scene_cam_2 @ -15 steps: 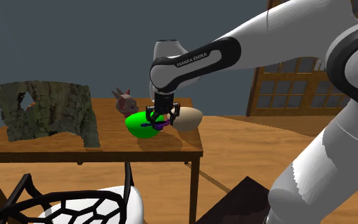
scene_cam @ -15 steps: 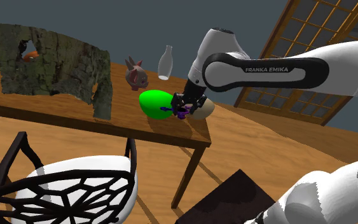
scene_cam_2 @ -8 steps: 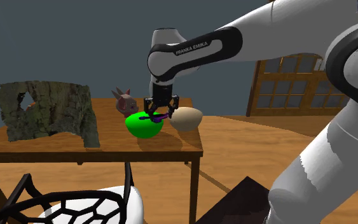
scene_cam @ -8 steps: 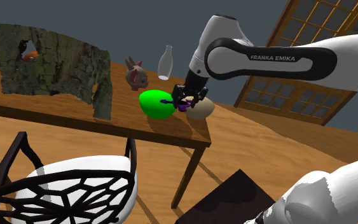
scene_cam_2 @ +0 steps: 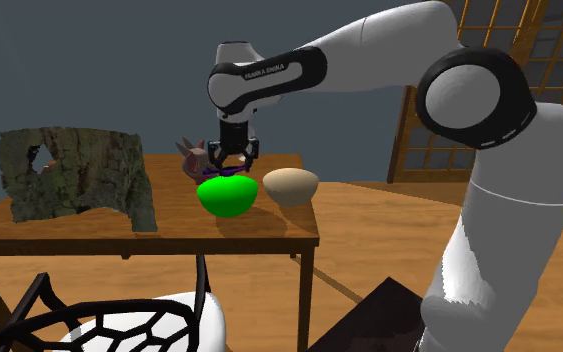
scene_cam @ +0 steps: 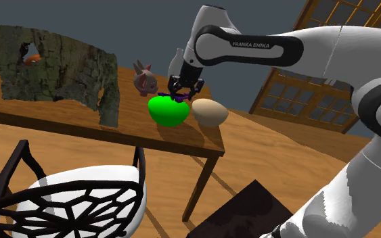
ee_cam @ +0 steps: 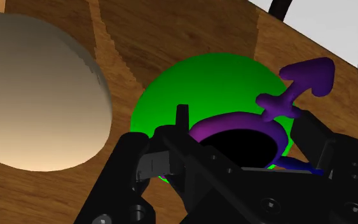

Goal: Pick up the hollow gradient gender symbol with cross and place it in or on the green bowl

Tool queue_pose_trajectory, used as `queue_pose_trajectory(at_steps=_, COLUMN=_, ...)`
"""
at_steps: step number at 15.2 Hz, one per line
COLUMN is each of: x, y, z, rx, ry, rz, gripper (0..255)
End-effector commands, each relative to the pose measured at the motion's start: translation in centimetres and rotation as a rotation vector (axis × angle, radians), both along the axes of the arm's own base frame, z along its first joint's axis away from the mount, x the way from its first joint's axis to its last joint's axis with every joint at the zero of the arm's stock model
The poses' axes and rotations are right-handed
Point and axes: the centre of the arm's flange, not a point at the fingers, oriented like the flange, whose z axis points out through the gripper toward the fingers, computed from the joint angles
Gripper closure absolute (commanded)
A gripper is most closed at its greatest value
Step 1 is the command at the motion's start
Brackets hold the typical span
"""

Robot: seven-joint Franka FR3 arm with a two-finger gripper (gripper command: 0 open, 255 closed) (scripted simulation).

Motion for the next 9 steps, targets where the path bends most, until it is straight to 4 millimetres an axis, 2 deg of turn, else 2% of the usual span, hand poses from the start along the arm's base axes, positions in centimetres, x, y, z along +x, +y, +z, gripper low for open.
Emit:
queue_pose_trajectory(at_steps=1, x=2.6, y=-0.3, z=-0.1, rx=0.0, ry=0.0, rz=-0.001, gripper=255)
queue_pose_trajectory(at_steps=3, x=5.8, y=-0.2, z=0.0, rx=0.0, ry=0.0, rz=-0.001, gripper=255)
queue_pose_trajectory(at_steps=9, x=5.8, y=-0.2, z=-3.1, rx=0.0, ry=0.0, rz=-0.001, gripper=255)
